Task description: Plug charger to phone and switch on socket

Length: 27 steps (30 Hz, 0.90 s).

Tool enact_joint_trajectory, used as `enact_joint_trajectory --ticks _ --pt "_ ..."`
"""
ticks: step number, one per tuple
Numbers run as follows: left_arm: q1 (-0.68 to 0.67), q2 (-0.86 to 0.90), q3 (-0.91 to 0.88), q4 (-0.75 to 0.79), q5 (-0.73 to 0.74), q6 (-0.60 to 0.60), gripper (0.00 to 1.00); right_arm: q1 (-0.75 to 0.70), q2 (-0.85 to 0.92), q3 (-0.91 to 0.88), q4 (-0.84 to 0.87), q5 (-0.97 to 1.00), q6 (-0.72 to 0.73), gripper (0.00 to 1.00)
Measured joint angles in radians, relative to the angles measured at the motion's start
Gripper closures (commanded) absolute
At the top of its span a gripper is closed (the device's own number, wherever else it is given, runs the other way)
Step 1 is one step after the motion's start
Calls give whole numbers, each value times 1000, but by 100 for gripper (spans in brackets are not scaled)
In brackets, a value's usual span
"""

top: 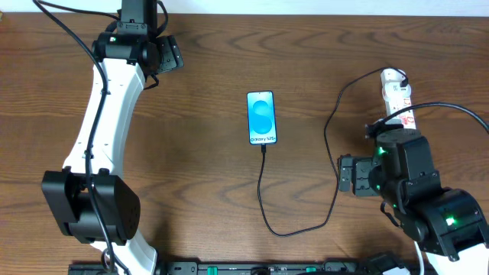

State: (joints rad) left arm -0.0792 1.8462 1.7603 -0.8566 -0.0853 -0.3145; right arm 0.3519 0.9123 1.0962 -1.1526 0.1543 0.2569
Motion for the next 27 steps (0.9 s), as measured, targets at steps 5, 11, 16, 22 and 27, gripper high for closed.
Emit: enact_joint_trajectory --ticks 5,11,16,22,27 --pt "0 0 0 0 0 0 14 -18 -80 -124 121 -18 -87 1" --pt "0 0 0 0 0 0 14 -128 -289 -397 431 -113 -202 1" --pt "0 0 0 0 0 0 14 -265 -468 -628 663 -217 -247 1" --pt "0 0 0 0 0 0 14 -339 -704 -874 861 -286 -278 1" --pt "0 0 0 0 0 0 14 -344 -819 -990 945 -301 -319 1"
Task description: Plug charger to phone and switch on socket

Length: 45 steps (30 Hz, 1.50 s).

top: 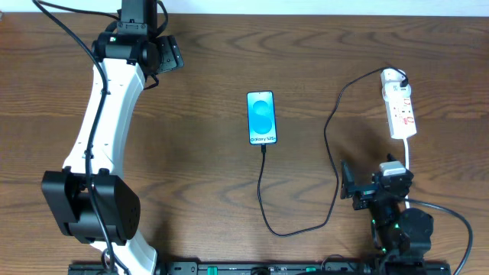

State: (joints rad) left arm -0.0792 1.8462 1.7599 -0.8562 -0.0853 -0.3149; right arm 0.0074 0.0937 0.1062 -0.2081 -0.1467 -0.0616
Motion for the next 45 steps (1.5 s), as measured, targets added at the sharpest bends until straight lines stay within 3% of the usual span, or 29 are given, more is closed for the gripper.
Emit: enact_joint_trajectory --ticks 6,23,45 --pt "0 0 0 0 0 0 14 -2 -37 -90 148 -2 -9 1" --pt "0 0 0 0 0 0 14 11 -76 -97 134 143 -9 1" --pt "0 0 0 0 0 0 14 12 -77 -97 134 147 32 1"
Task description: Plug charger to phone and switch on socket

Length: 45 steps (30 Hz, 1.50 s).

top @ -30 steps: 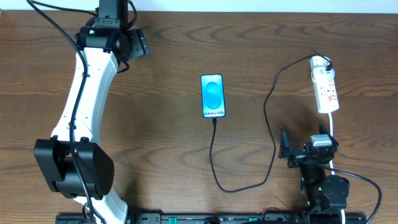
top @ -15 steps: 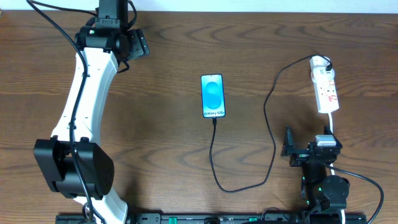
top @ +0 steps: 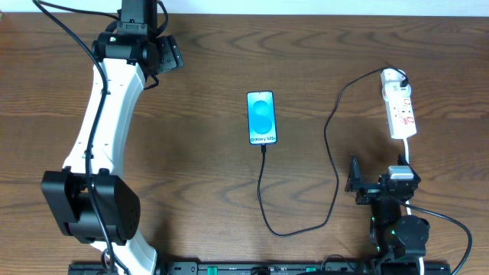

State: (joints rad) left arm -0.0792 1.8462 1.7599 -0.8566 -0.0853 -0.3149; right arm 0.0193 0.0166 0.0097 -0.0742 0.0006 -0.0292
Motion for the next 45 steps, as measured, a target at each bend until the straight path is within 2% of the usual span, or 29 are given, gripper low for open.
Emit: enact_joint_trajectory --ticks 19,30,35,38,45 --pt "0 0 0 -1 0 0 14 0 0 0 0 0 0 1" --pt "0 0 -11 -133 0 -3 14 0 0 0 0 0 0 1" --pt "0 -7 -121 -118 -1 -3 14 0 0 0 0 0 0 1" --pt "0 -37 -241 -11 -1 -3 14 0 0 0 0 0 0 1" --pt "0 -215 -454 109 -24 -3 14 0 0 0 0 0 0 1"
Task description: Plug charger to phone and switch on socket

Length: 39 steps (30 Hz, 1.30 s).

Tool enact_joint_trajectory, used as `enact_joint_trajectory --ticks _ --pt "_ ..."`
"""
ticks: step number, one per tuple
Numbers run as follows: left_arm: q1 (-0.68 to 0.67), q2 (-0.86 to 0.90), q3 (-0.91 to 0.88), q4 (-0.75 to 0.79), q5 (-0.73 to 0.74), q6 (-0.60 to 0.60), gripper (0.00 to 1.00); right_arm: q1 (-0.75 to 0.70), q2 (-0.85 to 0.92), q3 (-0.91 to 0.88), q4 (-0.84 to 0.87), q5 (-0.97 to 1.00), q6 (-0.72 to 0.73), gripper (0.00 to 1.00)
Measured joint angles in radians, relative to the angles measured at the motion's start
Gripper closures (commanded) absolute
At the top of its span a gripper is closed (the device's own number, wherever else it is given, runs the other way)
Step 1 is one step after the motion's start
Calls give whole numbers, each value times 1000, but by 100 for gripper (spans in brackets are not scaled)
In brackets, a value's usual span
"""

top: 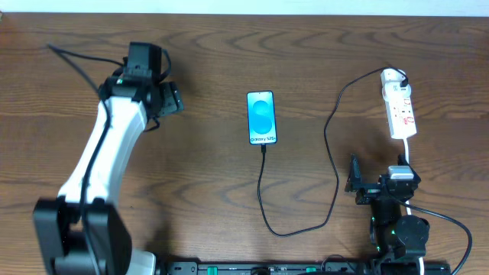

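The phone [261, 118] lies face up mid-table with its screen lit blue. A black cable [263, 183] runs from the phone's bottom edge, loops toward the front and rises to the white power strip [399, 109] at the right, where a white charger [393, 76] sits in its far end. My left gripper [170, 100] hovers left of the phone, a good way off; its jaws are too dark to read. My right gripper [353, 180] is folded back near the front right, below the strip, fingers together and holding nothing.
The strip's own white lead [407, 156] runs down toward my right arm's base [397, 229]. My left arm [107, 160] stretches across the table's left side. A black rail [252, 267] lines the front edge.
My left gripper has come from the far back left edge toward the front, now level with the phone's top. The right arm, phone, cable and strip are unchanged.
At first my right arm was stretched over the near end of the power strip, with the phone lit and cabled. It then stood withdrawn to the front right, uncovering the strip, and settled there. The left arm stayed at the back until it pulled nearer just now.
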State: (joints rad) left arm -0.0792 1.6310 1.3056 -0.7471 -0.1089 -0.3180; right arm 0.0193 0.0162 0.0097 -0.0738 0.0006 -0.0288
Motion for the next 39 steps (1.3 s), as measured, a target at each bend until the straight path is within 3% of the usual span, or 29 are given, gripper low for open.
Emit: enact_joint_trajectory --ticks 7,19,25,39 --pt "0 -187 -146 43 -40 43 14 0 -2 0 0 0 0 1" --pt "0 -523 -399 126 -44 247 14 0 -4 0 0 0 0 1" --pt "22 -687 -515 188 46 356 14 0 -4 0 0 0 0 1" --pt "32 -1045 -742 214 114 439 14 0 -4 0 0 0 3 1"
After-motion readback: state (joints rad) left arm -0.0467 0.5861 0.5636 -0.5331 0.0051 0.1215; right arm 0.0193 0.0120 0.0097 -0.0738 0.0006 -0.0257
